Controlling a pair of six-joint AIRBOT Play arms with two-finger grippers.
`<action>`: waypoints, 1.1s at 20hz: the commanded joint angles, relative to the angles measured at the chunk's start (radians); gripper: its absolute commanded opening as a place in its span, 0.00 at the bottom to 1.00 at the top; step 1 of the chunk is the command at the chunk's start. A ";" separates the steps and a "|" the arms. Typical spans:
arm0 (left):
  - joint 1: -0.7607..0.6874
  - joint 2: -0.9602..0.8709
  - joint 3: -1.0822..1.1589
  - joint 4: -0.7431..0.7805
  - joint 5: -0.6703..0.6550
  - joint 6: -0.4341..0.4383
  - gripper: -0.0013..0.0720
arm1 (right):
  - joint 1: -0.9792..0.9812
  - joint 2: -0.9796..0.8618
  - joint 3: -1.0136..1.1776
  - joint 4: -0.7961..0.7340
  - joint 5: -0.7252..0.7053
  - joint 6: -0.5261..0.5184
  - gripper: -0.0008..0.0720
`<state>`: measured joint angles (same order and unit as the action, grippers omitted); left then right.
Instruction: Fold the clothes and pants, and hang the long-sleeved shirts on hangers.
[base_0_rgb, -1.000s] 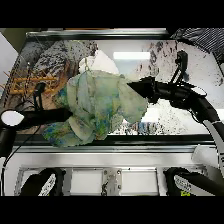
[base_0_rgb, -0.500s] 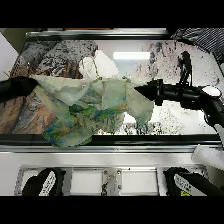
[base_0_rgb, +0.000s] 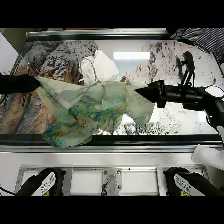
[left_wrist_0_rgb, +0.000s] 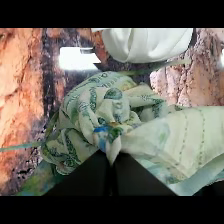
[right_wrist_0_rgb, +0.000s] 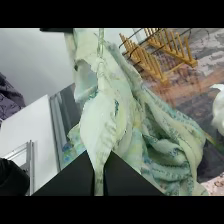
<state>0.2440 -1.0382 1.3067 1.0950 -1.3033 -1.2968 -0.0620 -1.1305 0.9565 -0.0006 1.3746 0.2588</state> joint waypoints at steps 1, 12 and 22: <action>-0.040 -0.031 -0.039 0.047 0.013 -0.032 0.03 | -0.001 0.001 0.001 0.115 0.020 -0.030 0.02; -0.055 0.051 0.002 0.063 0.073 -0.052 0.03 | 0.000 0.001 0.000 0.270 -0.116 -0.116 0.02; -0.057 0.107 0.002 0.003 0.119 -0.073 0.03 | 0.042 -0.063 -0.032 0.294 0.037 -0.169 0.02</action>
<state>0.1871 -0.9577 1.3079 1.1069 -1.2095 -1.3693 -0.0429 -1.1675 0.9367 0.2859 1.3602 0.1066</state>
